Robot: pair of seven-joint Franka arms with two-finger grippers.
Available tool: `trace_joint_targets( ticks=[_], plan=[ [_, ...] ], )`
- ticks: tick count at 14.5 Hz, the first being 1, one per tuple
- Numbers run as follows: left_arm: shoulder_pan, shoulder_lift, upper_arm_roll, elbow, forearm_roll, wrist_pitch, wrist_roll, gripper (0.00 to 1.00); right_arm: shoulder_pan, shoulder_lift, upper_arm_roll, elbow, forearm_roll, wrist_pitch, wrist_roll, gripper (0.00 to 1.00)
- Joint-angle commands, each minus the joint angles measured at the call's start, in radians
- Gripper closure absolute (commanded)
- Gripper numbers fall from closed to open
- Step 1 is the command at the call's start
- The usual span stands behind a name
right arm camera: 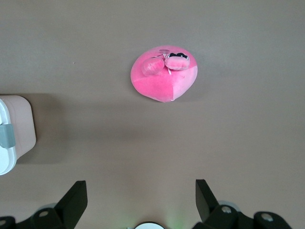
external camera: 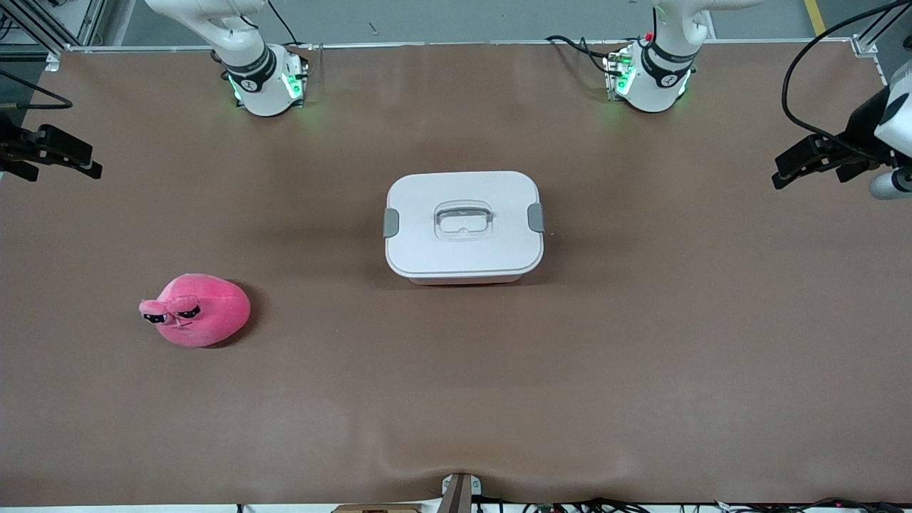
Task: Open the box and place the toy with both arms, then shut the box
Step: 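Move the left gripper toward the white box lid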
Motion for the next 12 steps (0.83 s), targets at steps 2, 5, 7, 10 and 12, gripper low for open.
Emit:
trace_joint_targets(
  ticks=[2, 5, 7, 10, 12],
  plan=[
    [0.011, 0.056, -0.004, 0.054, 0.016, -0.001, 0.008, 0.00, -0.012, -0.004, 0.006, 0.014, -0.005, -0.003, 0.002, 0.00],
    [0.011, 0.106, -0.004, 0.091, 0.015, 0.014, 0.007, 0.00, -0.012, -0.003, 0.006, 0.019, -0.002, -0.002, 0.002, 0.00],
    [0.009, 0.134, -0.005, 0.104, 0.015, 0.055, 0.005, 0.00, -0.012, -0.001, 0.006, 0.019, -0.001, -0.002, 0.002, 0.00],
    [0.000, 0.149, -0.005, 0.104, 0.013, 0.114, -0.034, 0.00, -0.012, -0.001, 0.006, 0.019, 0.001, -0.003, 0.002, 0.00],
    [-0.009, 0.165, -0.010, 0.104, 0.012, 0.117, -0.119, 0.00, -0.012, -0.001, 0.006, 0.019, 0.002, -0.003, 0.002, 0.00]
  ],
)
